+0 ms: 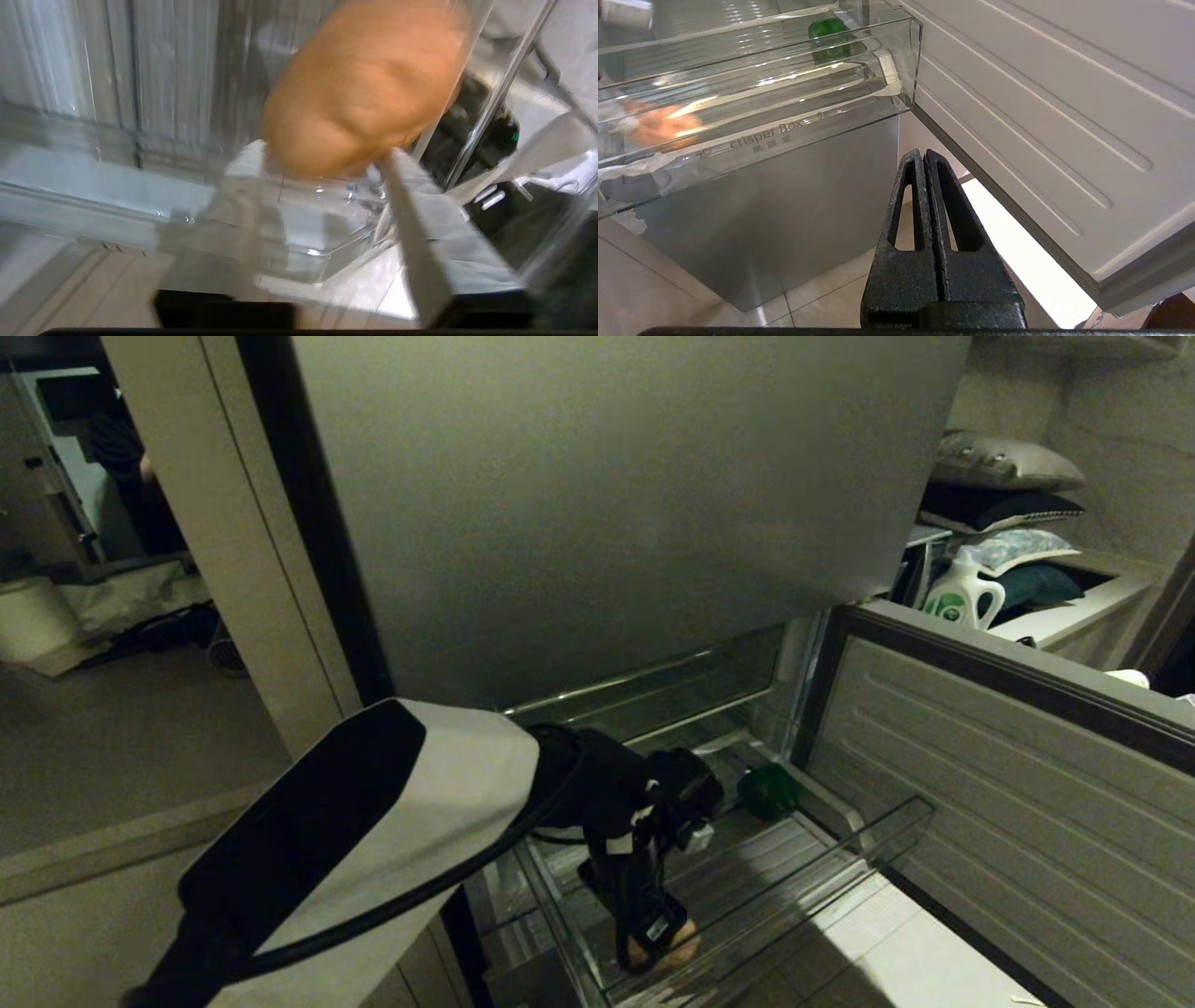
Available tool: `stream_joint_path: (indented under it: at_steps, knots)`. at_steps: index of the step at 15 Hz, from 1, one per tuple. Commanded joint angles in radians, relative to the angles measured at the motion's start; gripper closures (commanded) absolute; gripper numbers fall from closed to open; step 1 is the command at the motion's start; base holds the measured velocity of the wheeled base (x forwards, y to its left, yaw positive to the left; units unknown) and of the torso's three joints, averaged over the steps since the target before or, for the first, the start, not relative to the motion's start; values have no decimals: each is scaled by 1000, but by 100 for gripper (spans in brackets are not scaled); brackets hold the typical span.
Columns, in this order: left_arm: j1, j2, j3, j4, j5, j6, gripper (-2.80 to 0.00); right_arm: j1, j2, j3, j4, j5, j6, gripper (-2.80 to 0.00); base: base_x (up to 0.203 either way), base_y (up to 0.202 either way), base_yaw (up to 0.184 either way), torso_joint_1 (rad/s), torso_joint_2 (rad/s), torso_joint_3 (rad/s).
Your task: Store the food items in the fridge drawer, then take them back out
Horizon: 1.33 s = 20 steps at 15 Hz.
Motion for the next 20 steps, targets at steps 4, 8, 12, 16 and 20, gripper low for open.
stream_joint_path:
  at_steps: [4,8,12,16,20]
  knots:
    - [1,5,-32,8,4,-18,0,0,-2,0,1,0,0,0,0,0,0,0,0,0]
    - [1,-11,-32,5,8,-16,0,0,-2,1,1,0,0,0,0,0,0,0,0,0]
    - [1,-24,-33,-6,8,-38,0,0,-2,-1,1,0,0,0,0,0,0,0,0,0]
    - [-3,-27,-34,0,-1,-2,0,0,-2,1,3,0,-2,0,0,0,0,0,0,0]
    - [-5,3,-34,-113,-33,34,-280,0,-2,-1,1,0,-2,0,0,0,0,0,0,0]
